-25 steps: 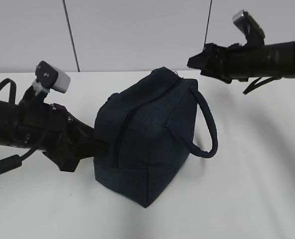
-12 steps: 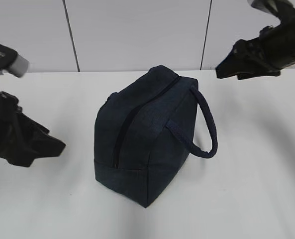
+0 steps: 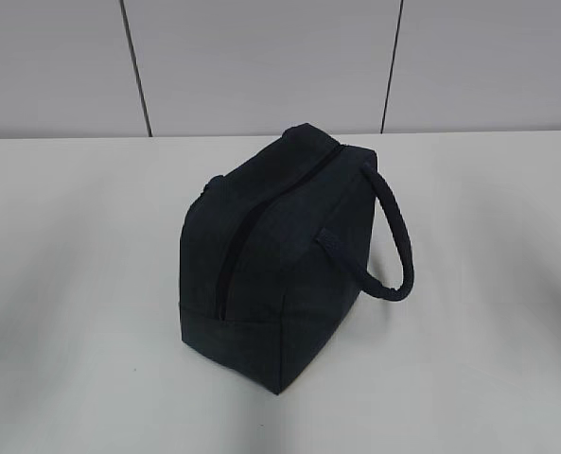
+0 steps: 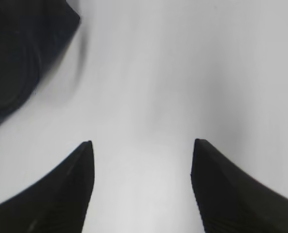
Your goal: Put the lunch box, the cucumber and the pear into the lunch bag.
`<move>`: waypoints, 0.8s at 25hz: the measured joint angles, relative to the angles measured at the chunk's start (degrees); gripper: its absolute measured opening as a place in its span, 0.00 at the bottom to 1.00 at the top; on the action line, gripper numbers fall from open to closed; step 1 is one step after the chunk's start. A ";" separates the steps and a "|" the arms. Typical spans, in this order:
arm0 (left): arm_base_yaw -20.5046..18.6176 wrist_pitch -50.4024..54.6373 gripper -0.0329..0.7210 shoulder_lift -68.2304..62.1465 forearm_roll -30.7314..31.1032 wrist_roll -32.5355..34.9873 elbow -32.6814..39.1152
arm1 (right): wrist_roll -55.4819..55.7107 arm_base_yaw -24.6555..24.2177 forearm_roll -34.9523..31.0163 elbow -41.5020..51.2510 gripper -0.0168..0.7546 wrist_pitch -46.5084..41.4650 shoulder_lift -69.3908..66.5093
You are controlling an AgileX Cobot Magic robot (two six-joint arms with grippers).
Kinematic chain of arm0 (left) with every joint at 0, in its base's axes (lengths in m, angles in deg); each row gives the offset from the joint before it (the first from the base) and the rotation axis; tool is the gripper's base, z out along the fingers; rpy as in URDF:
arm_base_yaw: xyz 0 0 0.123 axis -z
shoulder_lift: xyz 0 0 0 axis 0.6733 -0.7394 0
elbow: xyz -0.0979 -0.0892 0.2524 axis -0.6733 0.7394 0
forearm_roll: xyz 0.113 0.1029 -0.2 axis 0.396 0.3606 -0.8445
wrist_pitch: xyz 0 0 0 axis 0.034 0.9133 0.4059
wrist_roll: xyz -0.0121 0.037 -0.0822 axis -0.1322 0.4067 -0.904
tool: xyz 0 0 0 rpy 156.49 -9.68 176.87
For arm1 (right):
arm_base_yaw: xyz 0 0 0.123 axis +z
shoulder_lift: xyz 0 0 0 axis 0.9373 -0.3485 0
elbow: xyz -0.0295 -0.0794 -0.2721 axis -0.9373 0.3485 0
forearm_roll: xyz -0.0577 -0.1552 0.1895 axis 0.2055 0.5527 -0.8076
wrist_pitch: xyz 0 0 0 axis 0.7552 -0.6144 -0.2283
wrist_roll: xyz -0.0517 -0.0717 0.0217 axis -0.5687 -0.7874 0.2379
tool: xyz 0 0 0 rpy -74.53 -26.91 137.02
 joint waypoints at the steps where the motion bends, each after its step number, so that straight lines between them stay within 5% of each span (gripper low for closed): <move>1: 0.00 1.45 0.50 2.29 1.32 -1.53 0.00 | 0.70 0.00 0.75 2.25 0.65 -1.00 3.54; 8: 0.00 10.28 0.50 17.21 6.64 -5.93 1.22 | 4.44 0.00 1.81 11.96 0.65 -9.90 24.24; 14: 0.00 15.40 0.50 26.87 10.27 -7.10 9.57 | 6.21 0.00 4.83 16.75 0.65 -16.90 37.93; 20: 0.00 15.99 0.50 35.49 10.46 -7.11 10.78 | 6.36 0.00 8.24 18.33 0.65 -17.42 53.16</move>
